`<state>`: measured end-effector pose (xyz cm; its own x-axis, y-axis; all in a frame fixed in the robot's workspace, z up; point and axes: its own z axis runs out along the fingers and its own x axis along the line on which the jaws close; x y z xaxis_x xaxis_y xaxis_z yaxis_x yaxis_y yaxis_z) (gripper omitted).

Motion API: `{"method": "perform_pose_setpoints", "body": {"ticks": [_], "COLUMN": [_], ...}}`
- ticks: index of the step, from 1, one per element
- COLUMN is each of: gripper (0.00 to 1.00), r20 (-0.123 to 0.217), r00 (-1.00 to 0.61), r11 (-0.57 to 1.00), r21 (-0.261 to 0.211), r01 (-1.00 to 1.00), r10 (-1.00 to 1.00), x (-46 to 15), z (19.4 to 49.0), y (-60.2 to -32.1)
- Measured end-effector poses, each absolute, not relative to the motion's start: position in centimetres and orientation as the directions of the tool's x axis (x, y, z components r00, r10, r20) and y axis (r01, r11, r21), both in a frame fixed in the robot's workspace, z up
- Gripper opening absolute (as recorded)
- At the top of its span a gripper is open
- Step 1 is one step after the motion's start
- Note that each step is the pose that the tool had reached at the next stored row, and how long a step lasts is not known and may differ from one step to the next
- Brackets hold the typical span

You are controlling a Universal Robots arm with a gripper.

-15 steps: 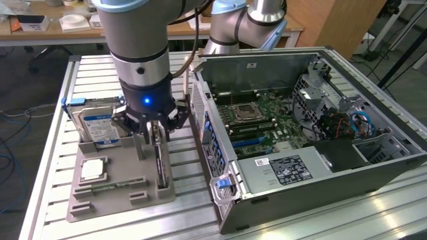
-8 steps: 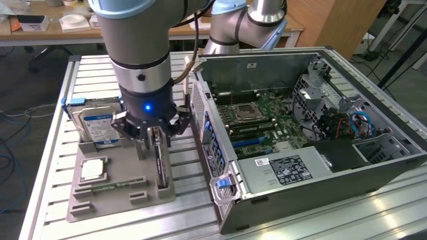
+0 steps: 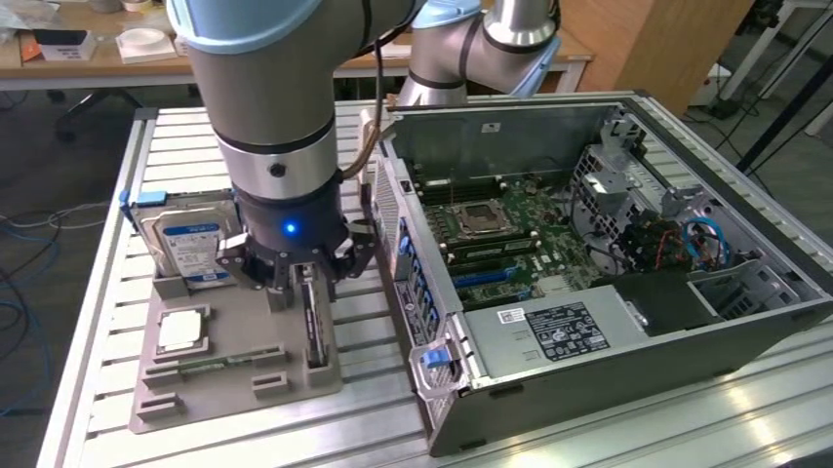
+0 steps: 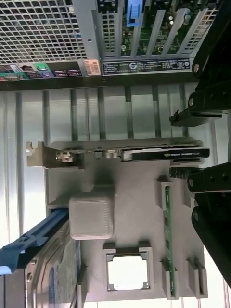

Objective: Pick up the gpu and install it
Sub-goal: 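Pick up the gpu and move the gpu toward the slot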

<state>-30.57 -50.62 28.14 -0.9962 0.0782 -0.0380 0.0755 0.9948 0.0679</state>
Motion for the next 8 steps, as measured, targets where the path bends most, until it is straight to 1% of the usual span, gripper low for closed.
{"method": "perform_pose_setpoints", "body": {"ticks": [8], "gripper": [0.47], "r20": [-0.038], "r00": [-0.996], "r11": [0.995], "r21": [0.07], "r01": [0.076], "r10": [0.078], "x": [-30.58], "z": [27.87], "y": [-50.81]}}
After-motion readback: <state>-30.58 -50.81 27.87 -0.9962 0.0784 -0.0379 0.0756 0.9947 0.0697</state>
